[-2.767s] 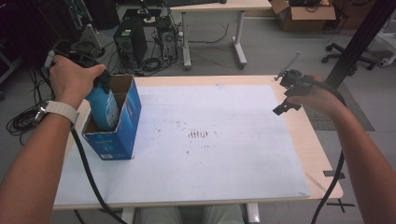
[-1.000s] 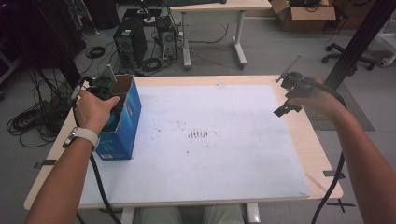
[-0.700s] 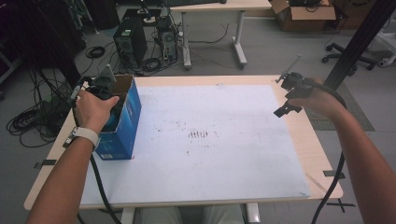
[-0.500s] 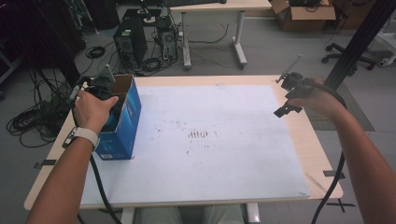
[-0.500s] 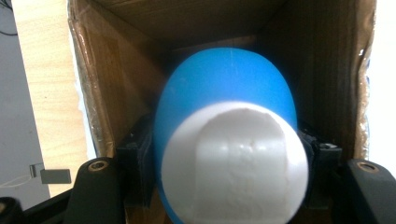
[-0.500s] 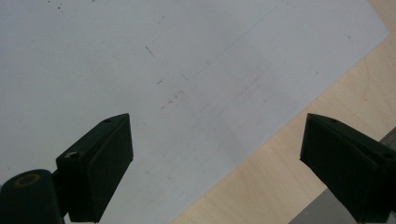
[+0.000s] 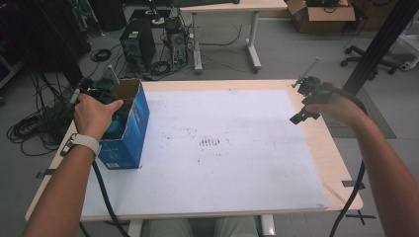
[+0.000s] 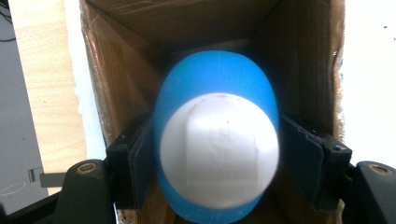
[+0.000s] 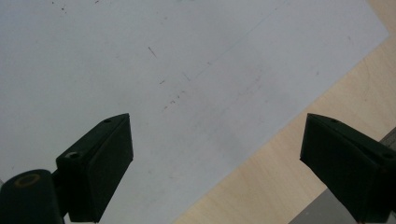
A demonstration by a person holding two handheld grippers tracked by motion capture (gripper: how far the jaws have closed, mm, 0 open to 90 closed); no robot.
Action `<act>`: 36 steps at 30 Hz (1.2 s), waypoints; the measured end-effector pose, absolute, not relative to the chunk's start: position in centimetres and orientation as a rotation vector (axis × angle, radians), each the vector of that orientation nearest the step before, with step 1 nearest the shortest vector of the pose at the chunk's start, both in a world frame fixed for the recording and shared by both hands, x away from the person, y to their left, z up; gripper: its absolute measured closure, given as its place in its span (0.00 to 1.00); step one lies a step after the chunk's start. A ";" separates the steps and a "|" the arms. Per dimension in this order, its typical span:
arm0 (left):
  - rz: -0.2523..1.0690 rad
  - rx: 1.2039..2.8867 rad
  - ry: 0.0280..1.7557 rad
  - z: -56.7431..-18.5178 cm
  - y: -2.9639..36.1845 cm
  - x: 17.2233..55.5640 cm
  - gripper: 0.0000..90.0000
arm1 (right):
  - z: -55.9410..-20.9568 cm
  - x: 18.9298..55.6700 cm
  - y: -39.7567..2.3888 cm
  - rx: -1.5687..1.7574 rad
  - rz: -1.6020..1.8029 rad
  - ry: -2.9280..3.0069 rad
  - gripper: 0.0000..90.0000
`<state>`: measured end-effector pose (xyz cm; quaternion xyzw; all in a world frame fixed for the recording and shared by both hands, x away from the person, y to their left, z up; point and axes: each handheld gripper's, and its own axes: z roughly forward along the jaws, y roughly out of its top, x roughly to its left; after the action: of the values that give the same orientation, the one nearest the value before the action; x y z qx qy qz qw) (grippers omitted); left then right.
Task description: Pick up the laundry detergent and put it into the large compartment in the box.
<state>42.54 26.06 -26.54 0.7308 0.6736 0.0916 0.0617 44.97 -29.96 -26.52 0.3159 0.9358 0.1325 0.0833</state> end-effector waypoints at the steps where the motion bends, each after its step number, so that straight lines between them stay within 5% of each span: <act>1: 0.276 2.208 2.035 -26.4 26.1 42.5 0.34 | -26.5 44.9 -29.9 0.943 0.397 2.794 0.10; 23: 0.374 2.226 1.949 -21.7 25.9 41.5 0.32 | -25.7 44.5 -30.0 0.937 0.403 2.781 0.10; 36: 0.355 2.261 1.698 -17.0 23.4 40.0 0.32 | -25.2 44.3 -29.7 0.928 0.402 2.776 0.10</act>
<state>39.99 23.43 -16.99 0.7850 0.5894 0.1234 0.1453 44.27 -29.71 -25.18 0.3126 0.9355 0.1353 0.0935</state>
